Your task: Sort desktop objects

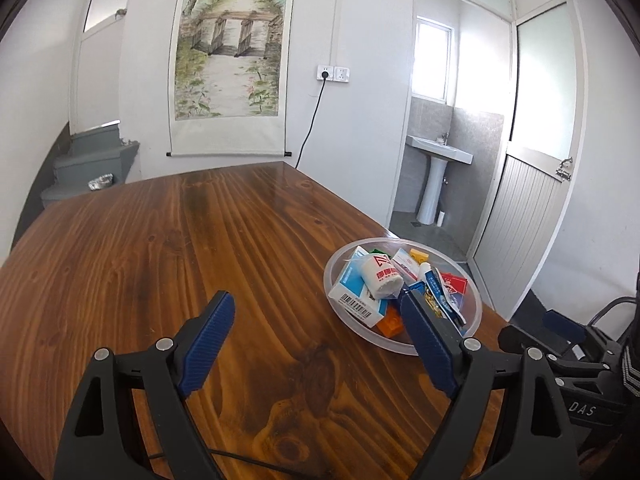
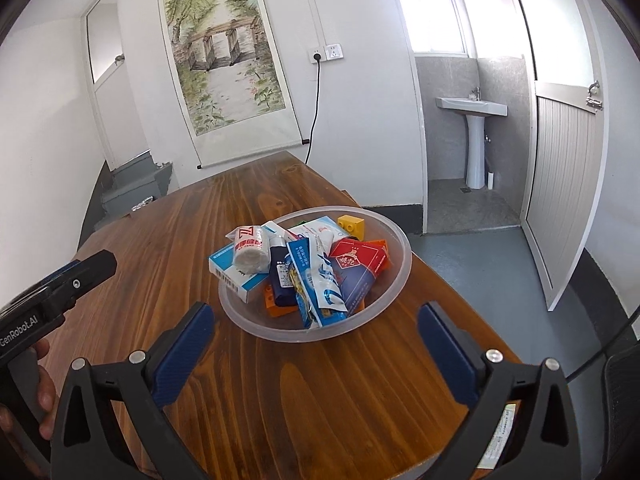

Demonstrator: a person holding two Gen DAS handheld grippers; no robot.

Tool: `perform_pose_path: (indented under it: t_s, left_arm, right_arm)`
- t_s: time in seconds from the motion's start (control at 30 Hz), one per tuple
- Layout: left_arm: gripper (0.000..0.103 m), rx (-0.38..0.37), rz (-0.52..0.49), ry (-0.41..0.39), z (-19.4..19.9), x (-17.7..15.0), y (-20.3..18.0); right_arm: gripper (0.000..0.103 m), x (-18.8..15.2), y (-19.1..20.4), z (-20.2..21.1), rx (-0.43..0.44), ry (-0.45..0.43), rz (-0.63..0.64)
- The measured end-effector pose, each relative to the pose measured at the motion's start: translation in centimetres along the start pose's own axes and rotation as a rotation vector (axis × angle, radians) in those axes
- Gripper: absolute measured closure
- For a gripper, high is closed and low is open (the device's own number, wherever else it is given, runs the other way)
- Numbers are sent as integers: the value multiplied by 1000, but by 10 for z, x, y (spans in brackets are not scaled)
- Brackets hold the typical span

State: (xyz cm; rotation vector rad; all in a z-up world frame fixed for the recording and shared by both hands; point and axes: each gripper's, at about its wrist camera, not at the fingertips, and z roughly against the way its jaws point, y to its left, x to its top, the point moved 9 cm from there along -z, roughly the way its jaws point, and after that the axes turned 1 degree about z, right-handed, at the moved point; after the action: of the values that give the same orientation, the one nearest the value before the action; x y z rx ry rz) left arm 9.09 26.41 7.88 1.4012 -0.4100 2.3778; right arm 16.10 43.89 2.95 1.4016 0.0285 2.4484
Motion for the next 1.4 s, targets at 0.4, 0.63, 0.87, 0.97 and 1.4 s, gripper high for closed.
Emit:
perform_pose_path:
  t_s: [0.4,0.63,0.87,0.97,1.4]
  left_arm:
    - [15,101,-75,-87,31,0,-15]
    - [15,122,-86,-95,29,1,-22]
    - [15,146,-120,-72,14,-1,-29]
    - [14,138,-128,-56,5,-2,-32]
    - [14,174,-230,5,-37,-8,-53]
  right_arm:
    - [1,-4,13,31,-25,-57,74]
    - [1,-11,8,28,1,-42,47]
    - [1,-14,4,19,12,-30,35]
    - [1,-14,2,12,20,-24,23]
    - [1,-19,-21,-27,23,30,-32]
